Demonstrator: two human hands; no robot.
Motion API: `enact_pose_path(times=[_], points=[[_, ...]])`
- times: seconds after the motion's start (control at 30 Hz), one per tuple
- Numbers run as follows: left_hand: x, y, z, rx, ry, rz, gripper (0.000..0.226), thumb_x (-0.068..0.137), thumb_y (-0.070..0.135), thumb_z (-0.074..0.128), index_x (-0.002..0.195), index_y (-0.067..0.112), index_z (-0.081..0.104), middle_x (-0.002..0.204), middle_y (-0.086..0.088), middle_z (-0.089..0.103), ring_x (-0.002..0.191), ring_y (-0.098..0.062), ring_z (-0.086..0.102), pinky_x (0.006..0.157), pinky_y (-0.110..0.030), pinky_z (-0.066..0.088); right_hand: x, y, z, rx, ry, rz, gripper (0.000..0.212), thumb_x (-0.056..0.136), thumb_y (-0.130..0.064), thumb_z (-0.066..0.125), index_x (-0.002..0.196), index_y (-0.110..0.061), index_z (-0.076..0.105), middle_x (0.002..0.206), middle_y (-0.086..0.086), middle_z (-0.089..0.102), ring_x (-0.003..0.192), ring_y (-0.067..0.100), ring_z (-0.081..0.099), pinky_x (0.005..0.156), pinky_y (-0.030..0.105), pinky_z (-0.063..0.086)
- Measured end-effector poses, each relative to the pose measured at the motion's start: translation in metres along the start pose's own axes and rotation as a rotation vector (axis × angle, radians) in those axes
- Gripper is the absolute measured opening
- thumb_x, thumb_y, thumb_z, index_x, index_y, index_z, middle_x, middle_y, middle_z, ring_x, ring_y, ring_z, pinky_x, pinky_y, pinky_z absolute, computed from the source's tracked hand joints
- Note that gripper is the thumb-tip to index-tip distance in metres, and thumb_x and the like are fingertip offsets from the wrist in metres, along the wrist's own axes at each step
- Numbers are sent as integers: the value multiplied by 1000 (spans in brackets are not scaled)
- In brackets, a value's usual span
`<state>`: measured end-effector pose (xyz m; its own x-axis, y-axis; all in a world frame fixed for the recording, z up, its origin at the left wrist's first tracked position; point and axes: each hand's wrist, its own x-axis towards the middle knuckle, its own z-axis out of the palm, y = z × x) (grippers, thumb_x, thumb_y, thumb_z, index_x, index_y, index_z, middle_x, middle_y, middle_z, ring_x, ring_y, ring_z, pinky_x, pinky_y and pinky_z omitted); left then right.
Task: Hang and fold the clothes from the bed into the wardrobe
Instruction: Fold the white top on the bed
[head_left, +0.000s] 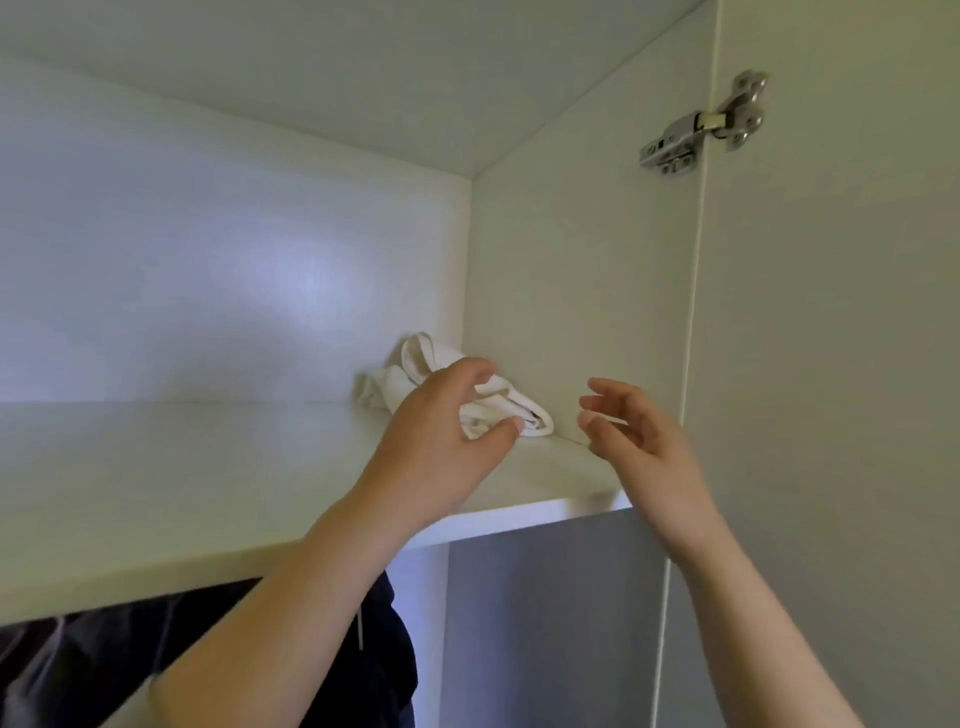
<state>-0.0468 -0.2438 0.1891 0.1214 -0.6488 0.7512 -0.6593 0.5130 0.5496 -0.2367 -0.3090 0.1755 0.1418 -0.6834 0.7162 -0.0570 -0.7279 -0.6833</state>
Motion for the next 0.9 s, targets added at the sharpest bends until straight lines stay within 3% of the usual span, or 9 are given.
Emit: enact_pose_path(times=[0.07, 0.17, 0.27, 0.43, 0.63, 0.9], points=[[-34, 11, 0, -144, 78, 8, 42, 84, 35, 71, 123, 36, 56, 125, 23, 57, 117, 4, 53, 98, -24, 44, -41, -1, 2, 140, 64, 21, 29, 93, -16, 63, 120, -26, 63, 114, -5, 69, 104, 7, 65, 91, 28, 53], [-76, 19, 0, -300, 165, -46, 34, 86, 24, 71, 116, 33, 60, 120, 23, 62, 113, 3, 57, 100, -25, 46, -94, 2, 11, 297, 132, 107, 29, 89, -23, 65, 118, -26, 66, 113, -3, 70, 110, 17, 66, 82, 25, 56], [-112, 19, -5, -417, 191, -100, 31, 86, 19, 70, 113, 31, 62, 117, 21, 64, 113, 1, 59, 100, -23, 46, -132, -1, 20, 351, 157, 154, 36, 81, -30, 67, 117, -25, 67, 114, 1, 71, 109, 21, 66, 81, 24, 56], [-158, 12, -5, -558, 210, -236, 29, 83, 12, 69, 108, 26, 65, 110, 14, 70, 107, -3, 64, 95, -17, 48, -166, -4, 25, 364, 132, 223, 28, 82, -30, 66, 111, -29, 70, 112, 2, 72, 103, 20, 69, 82, 25, 56], [-198, 15, 5, -434, 259, -366, 28, 85, 11, 69, 108, 26, 67, 106, 15, 71, 103, -3, 65, 90, -13, 49, -185, 2, 17, 388, 88, 280, 32, 79, -33, 69, 110, -25, 71, 104, -1, 72, 102, 19, 69, 83, 23, 55], [-227, 40, 26, -224, 400, -447, 28, 85, 14, 68, 112, 22, 65, 105, 13, 72, 100, -3, 67, 87, -15, 53, -181, 15, 8, 472, -138, 304, 20, 88, -24, 67, 107, -29, 70, 103, -8, 74, 102, 10, 69, 91, 29, 56]])
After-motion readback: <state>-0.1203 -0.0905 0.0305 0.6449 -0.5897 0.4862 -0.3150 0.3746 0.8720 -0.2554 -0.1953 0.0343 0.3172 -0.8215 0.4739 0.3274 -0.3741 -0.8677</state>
